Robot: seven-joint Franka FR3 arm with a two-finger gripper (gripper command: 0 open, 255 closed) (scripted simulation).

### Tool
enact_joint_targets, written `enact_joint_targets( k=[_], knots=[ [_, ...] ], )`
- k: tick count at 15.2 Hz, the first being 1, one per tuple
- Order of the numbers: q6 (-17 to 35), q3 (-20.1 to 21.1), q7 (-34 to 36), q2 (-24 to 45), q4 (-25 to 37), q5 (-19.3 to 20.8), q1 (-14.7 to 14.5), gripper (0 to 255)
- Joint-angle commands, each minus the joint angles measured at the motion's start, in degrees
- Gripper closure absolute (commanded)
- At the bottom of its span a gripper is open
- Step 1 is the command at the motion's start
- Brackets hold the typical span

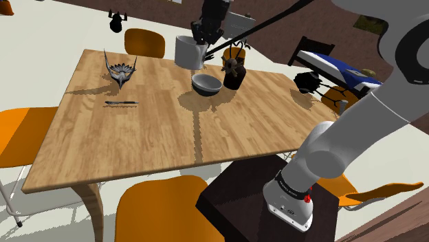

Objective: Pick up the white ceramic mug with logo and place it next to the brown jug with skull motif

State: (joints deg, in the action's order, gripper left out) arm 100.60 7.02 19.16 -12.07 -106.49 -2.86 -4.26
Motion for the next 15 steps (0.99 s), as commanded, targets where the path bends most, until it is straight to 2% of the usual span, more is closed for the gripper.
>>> enact_joint_targets(
  k=[1,15],
  knots=[
    [-1.6,0.0,0.0,0.2,1.8,0.0,0.0,255],
    [-13.0,0.0,0.6,3.8,16.8,0.5,0.1,255]
  ],
)
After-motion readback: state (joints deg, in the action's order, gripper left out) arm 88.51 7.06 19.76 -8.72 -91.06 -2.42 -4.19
